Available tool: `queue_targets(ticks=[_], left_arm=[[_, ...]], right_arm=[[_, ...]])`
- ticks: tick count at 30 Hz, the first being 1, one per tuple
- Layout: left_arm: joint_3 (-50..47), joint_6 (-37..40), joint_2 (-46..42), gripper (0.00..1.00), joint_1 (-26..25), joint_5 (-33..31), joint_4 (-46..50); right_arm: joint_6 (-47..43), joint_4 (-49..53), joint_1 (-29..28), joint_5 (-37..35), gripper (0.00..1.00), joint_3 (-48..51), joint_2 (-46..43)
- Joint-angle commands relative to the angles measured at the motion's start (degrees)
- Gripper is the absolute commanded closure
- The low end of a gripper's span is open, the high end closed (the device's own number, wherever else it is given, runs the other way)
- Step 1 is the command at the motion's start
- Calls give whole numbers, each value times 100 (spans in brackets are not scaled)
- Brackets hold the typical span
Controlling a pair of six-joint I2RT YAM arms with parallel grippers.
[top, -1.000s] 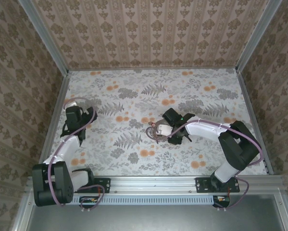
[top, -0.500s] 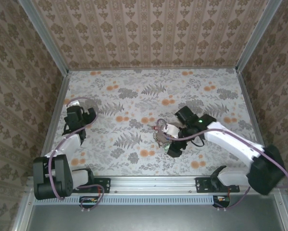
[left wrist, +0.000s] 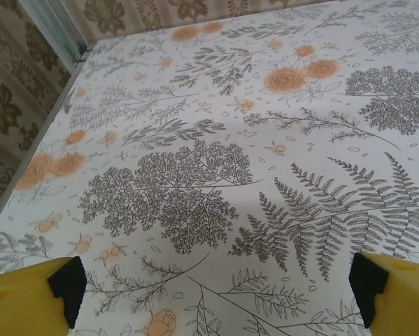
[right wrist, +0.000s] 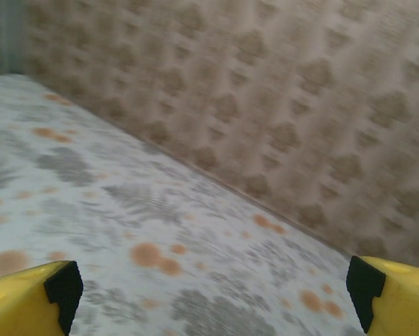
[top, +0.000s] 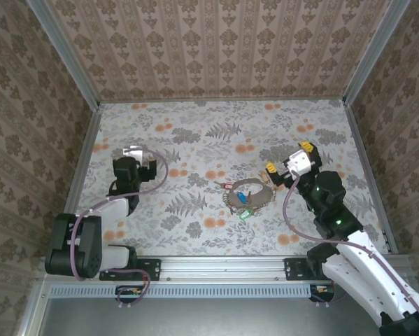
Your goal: Put the keys on the keyring
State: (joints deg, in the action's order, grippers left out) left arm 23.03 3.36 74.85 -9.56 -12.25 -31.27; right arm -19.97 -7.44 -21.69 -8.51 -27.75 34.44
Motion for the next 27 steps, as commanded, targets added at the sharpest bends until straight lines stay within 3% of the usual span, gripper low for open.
queue_targets(ticks=[1, 6, 10, 17, 19, 21, 27], left_arm=[[-175, 532, 270, 0, -50, 113, -1134], [-386, 446, 837, 0, 216, 236, -2146], [-527, 173, 1361, 0, 604, 769, -2927], [47, -6, 1348, 0, 846, 1153, -1755], [71, -20, 1331, 0, 874, 1183, -1698], [69, -28, 1318, 0, 862, 1182, -1656], [71, -19, 1329, 0, 860, 1186, -1690]], right_arm=[[571, -1313, 349, -1227, 0, 686, -82], [1267, -2383, 1063, -879, 0, 1715, 300], [1606, -2895, 1703, -139, 1, 2014, 1057], [1693, -4550, 2115, 442, 0, 1974, 3034], [1714, -4546, 2125, 374, 0, 1667, 3461], [1686, -3855, 2128, 461, 0, 1325, 3494], [2091, -4160, 2179, 543, 0, 1240, 3793]])
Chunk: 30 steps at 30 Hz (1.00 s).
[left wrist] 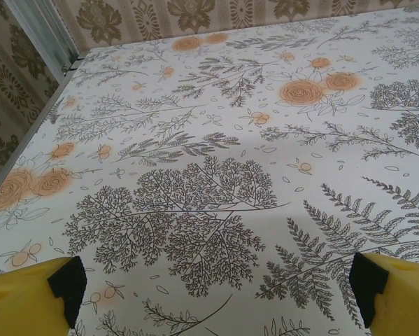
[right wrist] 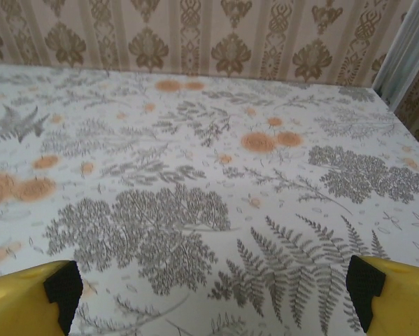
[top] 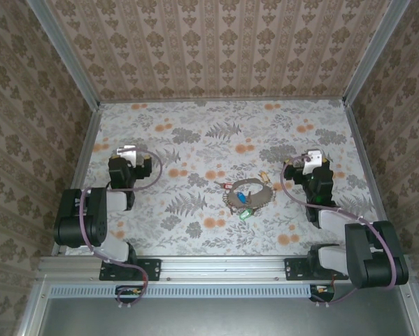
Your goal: Put the keys on the keyring
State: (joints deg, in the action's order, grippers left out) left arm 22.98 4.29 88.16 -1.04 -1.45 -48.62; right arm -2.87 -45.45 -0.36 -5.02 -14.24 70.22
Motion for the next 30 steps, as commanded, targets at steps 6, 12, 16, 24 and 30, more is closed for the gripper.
queue_targets(ticks=[6, 12, 16, 24, 30], left_arm=[[70, -113, -6, 0, 12, 92, 52], [75, -104, -4, 0, -8, 85, 61], [75, -113, -3, 0, -4, 85, 58], [49, -98, -19, 0, -2, 84, 26], [57, -104, -19, 0, -2, 83, 35]], right_arm=[[490, -1035, -121, -127, 1, -564, 1750], [374, -755, -113, 134, 0, -685, 1736], [341, -821, -132, 132, 0, -672, 1737], [436, -350, -61, 185, 0, -920, 1743], [435, -341, -61, 190, 0, -914, 1735]])
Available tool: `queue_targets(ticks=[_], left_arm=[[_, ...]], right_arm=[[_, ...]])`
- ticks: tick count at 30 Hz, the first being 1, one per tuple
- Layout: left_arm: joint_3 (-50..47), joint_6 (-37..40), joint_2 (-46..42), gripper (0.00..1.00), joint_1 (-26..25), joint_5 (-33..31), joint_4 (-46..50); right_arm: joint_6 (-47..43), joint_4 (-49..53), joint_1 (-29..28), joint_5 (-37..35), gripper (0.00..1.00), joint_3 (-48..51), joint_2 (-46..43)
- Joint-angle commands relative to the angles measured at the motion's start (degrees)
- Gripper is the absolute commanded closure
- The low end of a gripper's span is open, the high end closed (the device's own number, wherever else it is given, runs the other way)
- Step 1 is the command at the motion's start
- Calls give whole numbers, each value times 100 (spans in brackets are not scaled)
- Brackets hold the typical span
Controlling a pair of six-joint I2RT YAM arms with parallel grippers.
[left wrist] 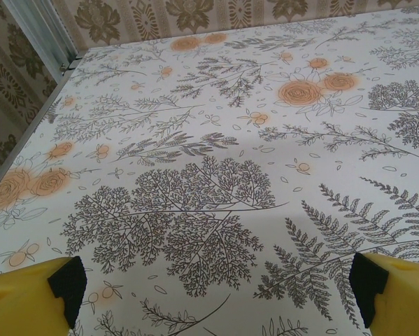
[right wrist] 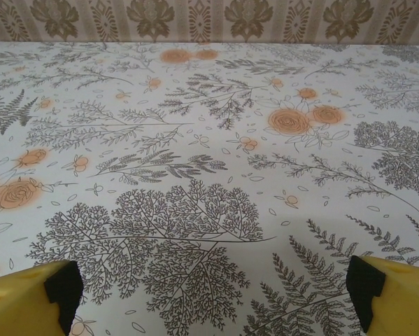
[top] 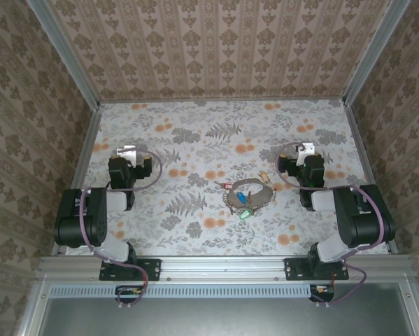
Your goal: Put the keys on the keyring
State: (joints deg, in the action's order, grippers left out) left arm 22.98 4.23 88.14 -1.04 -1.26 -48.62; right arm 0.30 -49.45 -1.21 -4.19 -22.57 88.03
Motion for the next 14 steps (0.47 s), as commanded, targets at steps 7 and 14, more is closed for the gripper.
queue_targets(ticks=[7, 14], left_arm=[[48, -104, -17, 0, -10, 56, 28], [44, -107, -16, 0, -2, 65, 30]], right_arm=[[120, 149, 24, 105, 0, -147, -5], [142, 65, 51, 151, 0, -88, -44]])
